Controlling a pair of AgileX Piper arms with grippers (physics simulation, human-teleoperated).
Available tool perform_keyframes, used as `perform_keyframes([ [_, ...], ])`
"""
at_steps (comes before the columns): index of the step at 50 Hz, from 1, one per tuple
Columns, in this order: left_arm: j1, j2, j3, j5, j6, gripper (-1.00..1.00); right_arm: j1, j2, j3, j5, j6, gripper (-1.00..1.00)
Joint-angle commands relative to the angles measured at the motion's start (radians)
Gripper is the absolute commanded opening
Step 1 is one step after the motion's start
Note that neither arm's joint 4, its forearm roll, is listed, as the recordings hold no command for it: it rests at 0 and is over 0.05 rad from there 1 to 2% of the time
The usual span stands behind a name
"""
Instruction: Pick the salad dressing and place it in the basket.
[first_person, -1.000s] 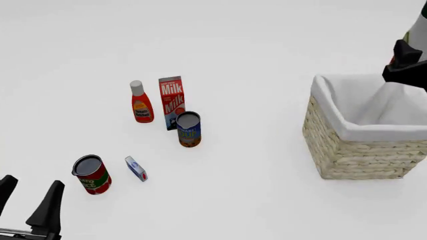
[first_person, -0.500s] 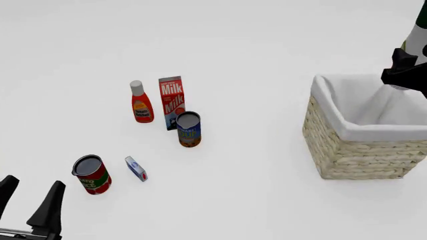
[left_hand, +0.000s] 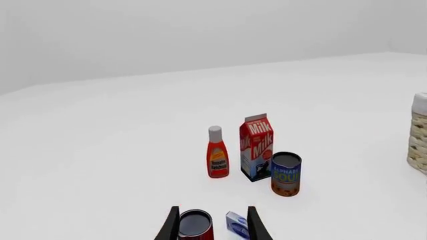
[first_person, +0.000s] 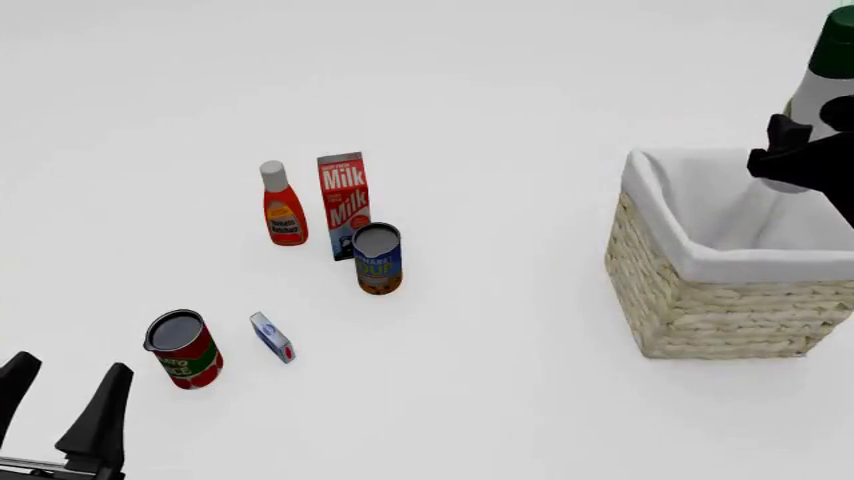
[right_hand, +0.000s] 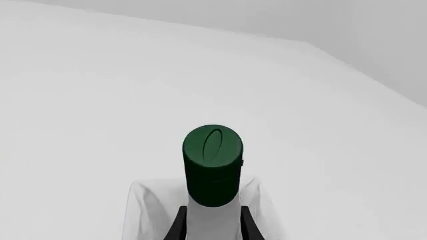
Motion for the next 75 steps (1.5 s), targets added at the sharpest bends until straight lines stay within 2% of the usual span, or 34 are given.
perform_keyframes([
  [1,0.0,0.0,0.0,0.005,-0.003,1.0,0.005,0.053,-0.016,-0.018,0.024,-1.0],
  [43,0.022,0.0,0.0,0.013,-0.005,1.0,0.007,0.243,-0.109,-0.016,0.012,-1.0],
  [75,0.018,0.0,0.0,0.015,0.002,1.0,-0.004,0.319,-0.1,-0.028,0.025,-1.0],
])
